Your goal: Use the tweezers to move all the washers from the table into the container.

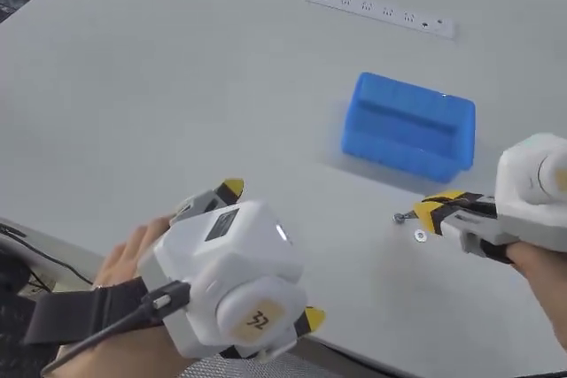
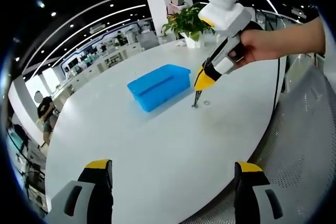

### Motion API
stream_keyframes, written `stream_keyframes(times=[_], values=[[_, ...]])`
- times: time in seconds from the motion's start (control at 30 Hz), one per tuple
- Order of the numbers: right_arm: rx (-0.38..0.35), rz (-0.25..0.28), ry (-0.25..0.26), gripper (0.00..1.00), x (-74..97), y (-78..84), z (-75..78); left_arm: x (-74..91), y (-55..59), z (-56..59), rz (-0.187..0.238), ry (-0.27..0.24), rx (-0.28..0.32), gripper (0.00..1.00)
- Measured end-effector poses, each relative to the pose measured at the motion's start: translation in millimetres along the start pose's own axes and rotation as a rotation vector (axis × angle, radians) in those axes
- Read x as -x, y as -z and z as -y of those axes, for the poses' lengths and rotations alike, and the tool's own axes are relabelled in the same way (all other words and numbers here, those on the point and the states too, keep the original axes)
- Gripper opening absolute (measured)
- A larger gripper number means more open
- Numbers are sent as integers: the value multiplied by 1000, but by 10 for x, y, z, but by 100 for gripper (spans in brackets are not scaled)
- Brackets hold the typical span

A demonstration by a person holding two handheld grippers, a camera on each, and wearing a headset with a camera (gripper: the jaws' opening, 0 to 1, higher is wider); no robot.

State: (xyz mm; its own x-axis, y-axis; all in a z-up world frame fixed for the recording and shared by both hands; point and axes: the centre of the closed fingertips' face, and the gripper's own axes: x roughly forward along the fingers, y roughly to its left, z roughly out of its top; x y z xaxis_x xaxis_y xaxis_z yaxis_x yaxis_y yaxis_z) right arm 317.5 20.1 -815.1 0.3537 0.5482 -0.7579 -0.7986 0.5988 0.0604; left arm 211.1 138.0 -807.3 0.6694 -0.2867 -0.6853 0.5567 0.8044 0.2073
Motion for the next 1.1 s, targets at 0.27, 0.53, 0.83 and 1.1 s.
stream_keyframes(times=[0.27,0.53,0.83,1.1], values=[[26,-90,-42,3,-74,-93,-12,1,-2,-8,1,-3,4,99],[100,-118,-36,2,-186,-156,-25,-1,7,-22,-3,-9,6,99],[119,120,49,2,-79,-141,-61,-5,13,-6,-7,-2,0,99],[-35,219,86,2,-22,-122,-10,-11,28,9,-16,5,-5,99]])
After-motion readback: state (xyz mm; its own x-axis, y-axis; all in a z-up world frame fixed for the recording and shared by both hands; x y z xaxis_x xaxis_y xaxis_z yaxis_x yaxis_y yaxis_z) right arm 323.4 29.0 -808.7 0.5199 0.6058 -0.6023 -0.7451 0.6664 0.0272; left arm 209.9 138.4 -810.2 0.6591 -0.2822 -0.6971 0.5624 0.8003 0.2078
